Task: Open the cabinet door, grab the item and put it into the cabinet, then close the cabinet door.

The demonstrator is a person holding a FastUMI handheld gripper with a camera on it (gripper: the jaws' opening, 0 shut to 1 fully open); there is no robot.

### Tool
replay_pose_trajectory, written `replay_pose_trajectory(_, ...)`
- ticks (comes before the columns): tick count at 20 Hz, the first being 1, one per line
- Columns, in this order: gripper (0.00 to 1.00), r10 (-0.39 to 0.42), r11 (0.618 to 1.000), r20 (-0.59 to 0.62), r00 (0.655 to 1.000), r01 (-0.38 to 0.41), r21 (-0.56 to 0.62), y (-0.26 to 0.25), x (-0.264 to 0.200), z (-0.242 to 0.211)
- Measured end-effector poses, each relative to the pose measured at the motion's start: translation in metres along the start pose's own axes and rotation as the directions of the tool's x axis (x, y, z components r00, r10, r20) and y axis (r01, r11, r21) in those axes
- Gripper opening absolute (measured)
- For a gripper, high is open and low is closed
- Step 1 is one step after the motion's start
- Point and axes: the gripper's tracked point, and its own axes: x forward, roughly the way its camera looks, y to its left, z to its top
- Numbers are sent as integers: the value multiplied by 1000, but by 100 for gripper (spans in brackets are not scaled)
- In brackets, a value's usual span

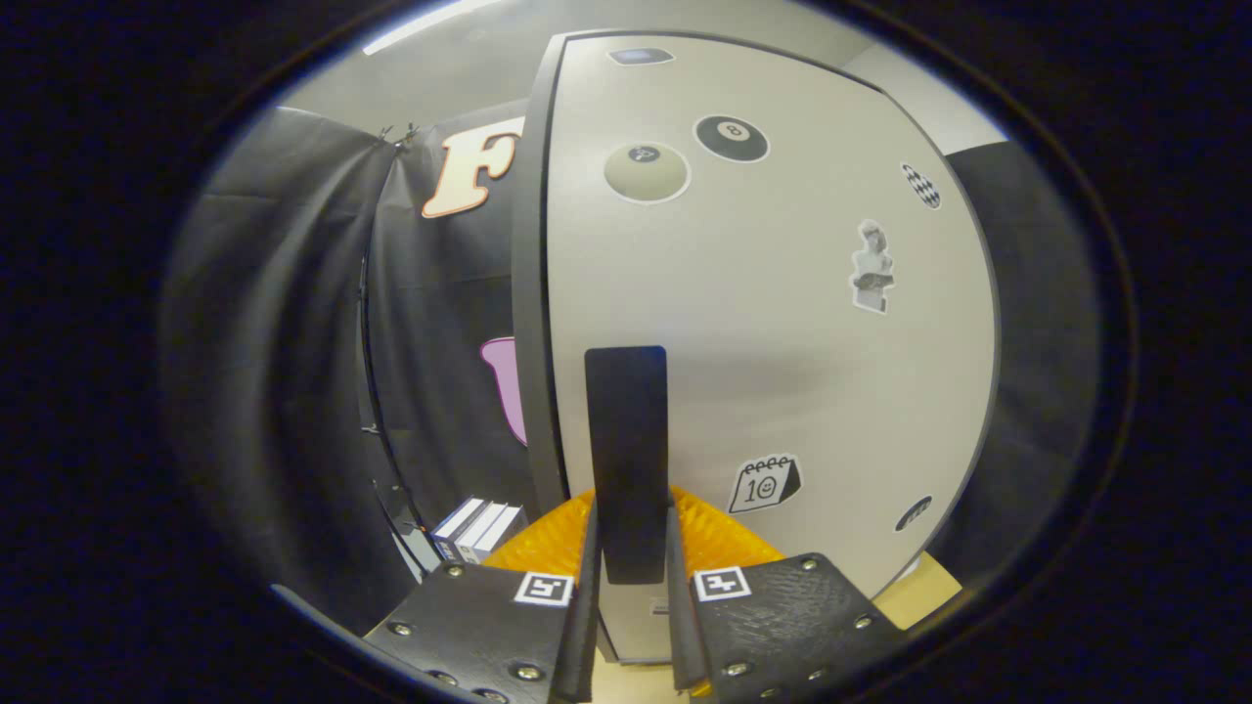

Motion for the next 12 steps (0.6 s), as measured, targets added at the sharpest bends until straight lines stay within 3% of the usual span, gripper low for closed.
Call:
replay_pose_trajectory(3, 21, -8, 1000, 31, 999, 8, -5, 0, -4, 1)
replay_pose_trajectory(12, 22, -31, 999, 43, 999, 30, 20, -14, -55, -2)
